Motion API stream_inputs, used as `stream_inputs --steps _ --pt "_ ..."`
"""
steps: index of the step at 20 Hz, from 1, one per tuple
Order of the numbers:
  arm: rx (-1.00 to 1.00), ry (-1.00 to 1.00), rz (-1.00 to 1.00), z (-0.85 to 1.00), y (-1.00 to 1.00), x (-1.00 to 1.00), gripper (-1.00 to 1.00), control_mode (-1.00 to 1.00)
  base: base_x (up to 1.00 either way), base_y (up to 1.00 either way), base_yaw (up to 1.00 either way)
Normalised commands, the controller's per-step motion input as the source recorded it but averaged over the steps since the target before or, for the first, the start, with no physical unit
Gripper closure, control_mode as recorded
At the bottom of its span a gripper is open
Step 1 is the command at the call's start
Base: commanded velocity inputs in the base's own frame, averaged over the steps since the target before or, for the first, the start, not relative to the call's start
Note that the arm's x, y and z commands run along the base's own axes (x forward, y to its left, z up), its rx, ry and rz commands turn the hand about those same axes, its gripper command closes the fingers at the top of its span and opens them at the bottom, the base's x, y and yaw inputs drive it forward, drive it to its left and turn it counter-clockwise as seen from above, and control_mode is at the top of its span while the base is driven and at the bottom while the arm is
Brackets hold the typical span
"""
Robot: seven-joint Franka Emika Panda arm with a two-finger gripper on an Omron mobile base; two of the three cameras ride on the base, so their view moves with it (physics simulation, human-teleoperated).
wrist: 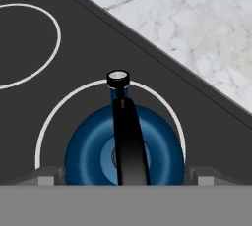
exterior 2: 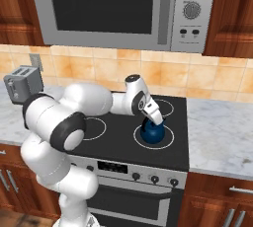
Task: The kettle is done boiling. Turn off the stove, then wait for 300 timesteps before moving the kettle to the dining table.
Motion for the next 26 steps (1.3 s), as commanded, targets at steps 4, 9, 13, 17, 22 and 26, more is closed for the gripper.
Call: stream_inputs --steps 4,9,13,17,22,26 --pt "0.00 0.03 0.00 -0.08 0.00 0.08 1.00 -1.00 0.00 0.00 0.00" --pt "0.00 0.02 0.00 -0.06 0.00 0.00 1.00 -1.00 0.00 0.00 0.00" --pt "0.00 -0.04 0.00 0.00 0.00 -0.11 1.00 -1.00 0.00 0.00 0.00" --pt "0.00 -0.11 0.00 0.11 0.00 -0.32 1.00 -1.00 0.00 0.00 0.00" --pt "0.00 -0.08 -0.01 0.28 0.00 -0.32 1.00 -1.00 0.00 0.00 0.00" --pt "-0.08 -0.02 -0.02 0.44 0.00 -0.26 1.00 -1.00 0.00 0.00 0.00"
